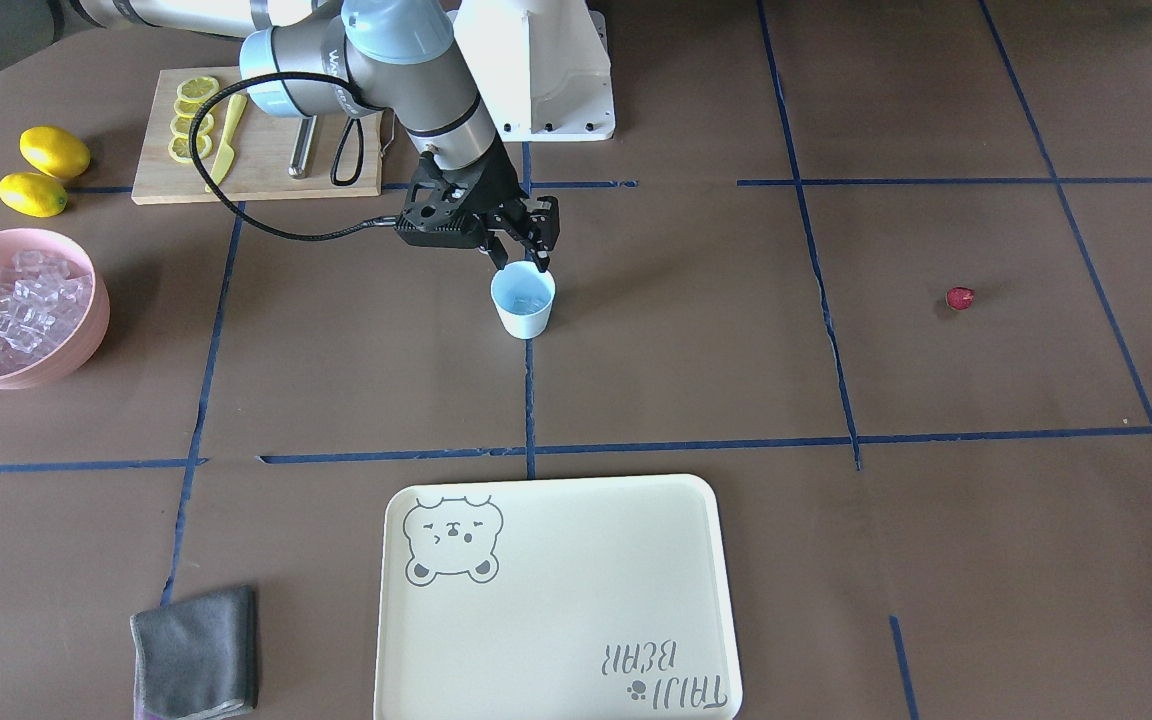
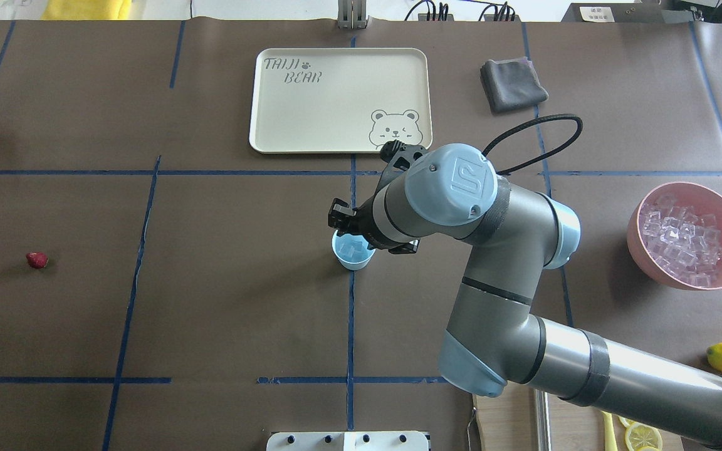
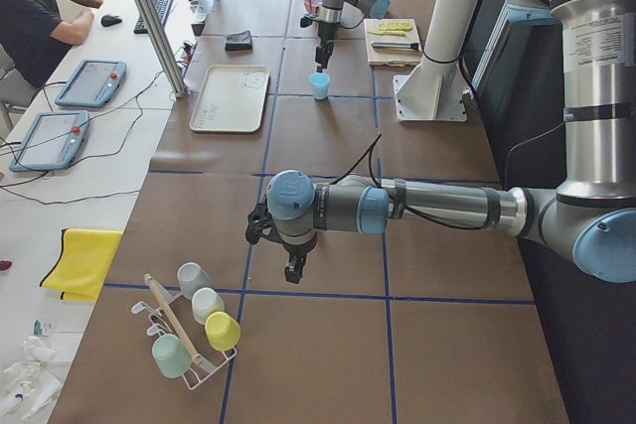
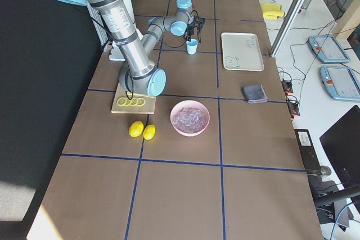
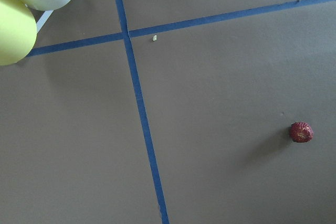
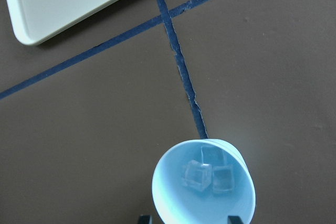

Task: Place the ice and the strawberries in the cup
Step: 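Open the right gripper to drop the ice cube into the cup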

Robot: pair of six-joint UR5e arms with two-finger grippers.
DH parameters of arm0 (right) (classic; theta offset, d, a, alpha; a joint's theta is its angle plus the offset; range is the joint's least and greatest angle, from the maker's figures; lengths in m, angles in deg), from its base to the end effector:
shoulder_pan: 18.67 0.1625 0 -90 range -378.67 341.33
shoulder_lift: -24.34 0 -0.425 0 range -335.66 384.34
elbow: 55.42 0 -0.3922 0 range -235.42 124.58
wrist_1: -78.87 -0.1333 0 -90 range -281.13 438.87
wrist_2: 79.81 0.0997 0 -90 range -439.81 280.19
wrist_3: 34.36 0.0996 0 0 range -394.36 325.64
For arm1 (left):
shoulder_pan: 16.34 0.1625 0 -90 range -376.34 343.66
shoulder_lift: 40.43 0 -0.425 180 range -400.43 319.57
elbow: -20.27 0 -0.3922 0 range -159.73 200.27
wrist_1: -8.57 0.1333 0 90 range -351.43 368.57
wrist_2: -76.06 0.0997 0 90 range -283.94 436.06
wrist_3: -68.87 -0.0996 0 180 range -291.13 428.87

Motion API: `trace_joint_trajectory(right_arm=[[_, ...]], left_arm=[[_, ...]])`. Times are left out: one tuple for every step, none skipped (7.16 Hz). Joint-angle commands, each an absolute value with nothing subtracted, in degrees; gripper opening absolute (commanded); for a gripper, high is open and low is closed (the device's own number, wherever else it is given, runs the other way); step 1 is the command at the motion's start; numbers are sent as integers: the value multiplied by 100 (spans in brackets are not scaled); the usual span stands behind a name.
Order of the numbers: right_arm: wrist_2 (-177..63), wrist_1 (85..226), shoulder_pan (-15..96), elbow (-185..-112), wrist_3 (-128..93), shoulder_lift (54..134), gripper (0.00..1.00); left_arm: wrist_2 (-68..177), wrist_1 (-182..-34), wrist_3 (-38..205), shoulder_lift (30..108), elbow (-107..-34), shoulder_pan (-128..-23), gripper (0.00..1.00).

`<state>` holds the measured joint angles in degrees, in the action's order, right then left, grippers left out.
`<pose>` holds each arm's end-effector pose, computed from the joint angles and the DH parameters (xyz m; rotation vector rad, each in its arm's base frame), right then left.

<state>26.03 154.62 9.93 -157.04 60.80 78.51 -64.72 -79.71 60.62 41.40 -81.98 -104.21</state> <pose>-0.5161 -0.4022 0.1758 -0.0268 -1.1044 0.3798 -0.0400 -0.4348 0.6141 0.0858 0.8842 0.1874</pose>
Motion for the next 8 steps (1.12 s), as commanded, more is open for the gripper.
trace_joint_trajectory(right_arm=[[3352, 15507, 1741, -16437, 5874, 8783, 99], [3653, 15507, 2085, -16763, 5367, 9389, 99], [3978, 15498, 2463, -17201, 4449, 10248, 99], [4303, 15498, 2928, -17397, 3526, 10883, 99], [4532, 15472, 3298, -17407, 2873, 11255, 99], [4656, 15437, 3545, -17407, 2283, 11572, 99], [4753, 15428, 3704, -17399, 1842, 11766, 99], [4789, 15428, 3801, -17390, 1603, 11864, 99]], left_arm=[[-6465, -8211, 6498, 4148, -8195, -10371, 100], [-6422, -8509, 6952, 4157, -8203, -10101, 100], [-6378, -9060, 7879, 4166, -8203, -9707, 100], [-6151, -9623, 8567, 4149, -8203, -9415, 100], [-6018, -9837, 9087, 4148, -8203, -9004, 100], [-5677, -10109, 9763, 4166, -8229, -8495, 100], [-5370, -10442, 10474, 4183, -8221, -8011, 100], [-5088, -10629, 11047, 4218, -8230, -7554, 100]])
